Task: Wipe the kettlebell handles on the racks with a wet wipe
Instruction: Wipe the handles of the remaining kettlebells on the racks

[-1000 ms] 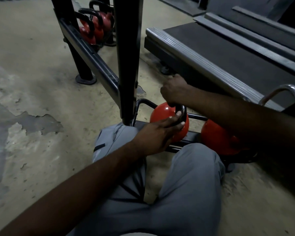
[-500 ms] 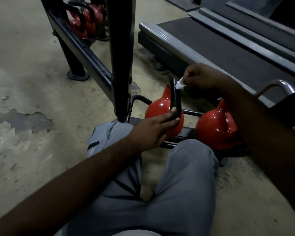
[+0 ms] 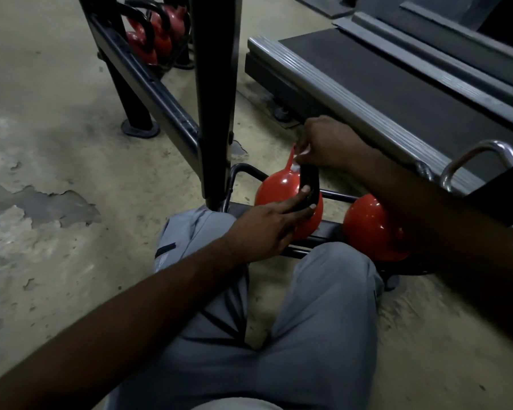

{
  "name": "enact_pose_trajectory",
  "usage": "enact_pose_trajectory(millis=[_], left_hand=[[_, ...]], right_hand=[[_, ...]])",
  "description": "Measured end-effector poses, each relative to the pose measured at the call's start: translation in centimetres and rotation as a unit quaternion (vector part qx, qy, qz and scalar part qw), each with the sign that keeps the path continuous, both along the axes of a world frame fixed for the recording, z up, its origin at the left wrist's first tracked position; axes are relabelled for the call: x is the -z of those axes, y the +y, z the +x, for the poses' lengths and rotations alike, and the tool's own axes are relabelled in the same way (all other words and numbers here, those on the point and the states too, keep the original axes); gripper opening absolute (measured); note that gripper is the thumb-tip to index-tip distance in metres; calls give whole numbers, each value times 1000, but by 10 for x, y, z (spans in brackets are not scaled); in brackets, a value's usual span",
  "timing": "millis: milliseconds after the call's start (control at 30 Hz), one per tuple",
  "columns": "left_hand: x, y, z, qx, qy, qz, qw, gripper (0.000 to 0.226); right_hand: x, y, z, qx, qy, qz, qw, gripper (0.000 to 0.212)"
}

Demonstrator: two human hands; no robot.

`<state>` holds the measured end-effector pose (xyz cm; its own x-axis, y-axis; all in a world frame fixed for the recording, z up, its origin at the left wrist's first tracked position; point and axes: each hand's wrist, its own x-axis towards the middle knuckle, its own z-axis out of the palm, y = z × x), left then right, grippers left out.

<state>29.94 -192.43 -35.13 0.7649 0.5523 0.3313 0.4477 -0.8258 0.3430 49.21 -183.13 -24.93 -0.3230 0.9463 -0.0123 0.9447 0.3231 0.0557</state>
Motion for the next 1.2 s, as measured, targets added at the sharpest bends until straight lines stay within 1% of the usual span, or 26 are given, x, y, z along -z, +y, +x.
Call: enact_pose_trajectory(millis=[67,133,200,233,267,333,400,467,567,633,667,733,767,800,833,900,967,1033,1067,1100,1133,1167,1200], left_hand=[[2,1,-1,-1,0,-4,1000,60],[5,0,-1,0,3,4,1000,61],[6,-1,0,4,12,15,1000,62],[6,0,0,2,18,21,1000,62],[6,0,-1,-1,22,25,999,63],[7,0,-1,-1,24,28,999,64],[8,1,-1,5,27,31,999,65],[8,2,-2,7,21,34,999,64],[9,2,-1,2,26,30,999,64],[10,2,0,3,26,25,999,63],[10,2,0,4,22,22,1000,62],[7,3,-1,4,6,18,1000,61],[6,2,-1,4,0,16,1000,62],[5,1,-1,4,-4,16,1000,63],[5,1,-1,3,-5,18,1000,64],[4,0,-2,1,-6,22,1000,65],[5,0,-2,3,-7,24,1000,65],[5,-1,-2,2,-4,26,1000,66],[5,-1,-2,-1,-4,27,1000,67],[5,-1,-2,-2,-6,29,1000,67],[4,-1,-1,-4,-9,30,1000,67],[4,-2,-1,-5,-10,30,999,67],[3,-1,-1,-5,-10,29,1000,66]], right_hand=[[-3,8,-14,24,-83,0,996,36],[-3,13,-32,53,-167,-15,984,43],[0,13,-50,59,-254,-60,963,40],[0,14,-57,57,-279,-90,954,37],[-2,14,-61,57,-282,-118,951,35],[-9,19,-59,66,-233,-180,953,36],[-18,25,-54,61,-187,-248,949,35],[-28,22,-46,49,-142,-256,955,27],[-40,5,-23,51,-21,-203,978,17],[-37,-13,-6,72,47,-179,980,13],[-32,-23,0,90,84,-152,981,14],[-12,-37,7,138,169,-54,975,21],[-1,-40,9,164,223,-5,961,21],[9,-41,12,196,287,25,937,14],[16,-40,13,235,361,33,902,6],[30,-30,11,308,505,-3,806,14],[39,-19,6,373,616,-99,687,20],[52,-12,4,390,727,-197,530,24],[60,-13,5,393,755,-228,473,29],[67,-19,7,382,770,-249,446,31],[73,-27,9,368,779,-269,431,30],[75,-35,9,353,781,-285,428,29],[76,-37,9,345,790,-290,416,27]])
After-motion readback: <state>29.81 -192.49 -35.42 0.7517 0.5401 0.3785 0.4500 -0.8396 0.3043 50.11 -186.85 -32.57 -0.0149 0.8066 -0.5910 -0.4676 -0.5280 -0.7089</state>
